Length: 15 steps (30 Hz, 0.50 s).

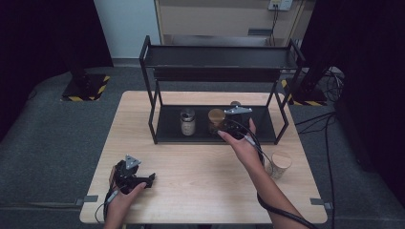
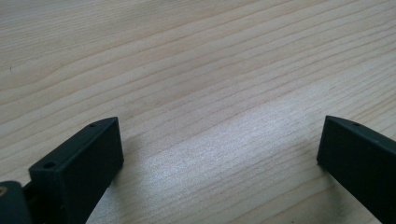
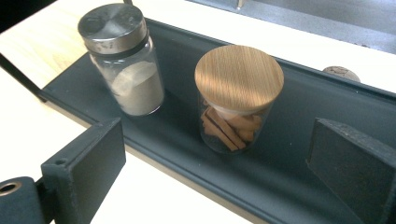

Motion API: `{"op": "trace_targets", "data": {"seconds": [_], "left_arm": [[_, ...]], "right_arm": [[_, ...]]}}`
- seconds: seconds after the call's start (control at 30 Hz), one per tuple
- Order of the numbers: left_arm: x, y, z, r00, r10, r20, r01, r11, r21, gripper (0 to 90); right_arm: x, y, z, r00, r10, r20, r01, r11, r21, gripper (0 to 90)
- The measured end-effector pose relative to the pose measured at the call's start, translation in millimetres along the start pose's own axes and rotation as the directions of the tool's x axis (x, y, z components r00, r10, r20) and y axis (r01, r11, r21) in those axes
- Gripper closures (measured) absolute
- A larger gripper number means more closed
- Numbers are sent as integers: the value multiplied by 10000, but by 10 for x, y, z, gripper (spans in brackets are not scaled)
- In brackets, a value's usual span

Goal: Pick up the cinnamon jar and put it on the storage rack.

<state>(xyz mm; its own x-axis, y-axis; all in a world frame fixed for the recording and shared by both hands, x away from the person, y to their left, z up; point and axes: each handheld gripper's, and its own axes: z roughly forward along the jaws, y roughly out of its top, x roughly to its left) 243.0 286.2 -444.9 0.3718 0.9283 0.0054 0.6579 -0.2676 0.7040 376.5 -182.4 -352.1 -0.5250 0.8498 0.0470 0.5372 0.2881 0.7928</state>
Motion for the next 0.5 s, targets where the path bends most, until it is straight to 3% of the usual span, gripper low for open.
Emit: {"op": "trace_targets", "data": {"seconds": [0.5], "left_arm": [[0,0,0,10000,0,1,0,10000,-1,0]], "right_arm": [[-49,-177,-366,9999,19,-128,-22,9997,-235,45]]}}
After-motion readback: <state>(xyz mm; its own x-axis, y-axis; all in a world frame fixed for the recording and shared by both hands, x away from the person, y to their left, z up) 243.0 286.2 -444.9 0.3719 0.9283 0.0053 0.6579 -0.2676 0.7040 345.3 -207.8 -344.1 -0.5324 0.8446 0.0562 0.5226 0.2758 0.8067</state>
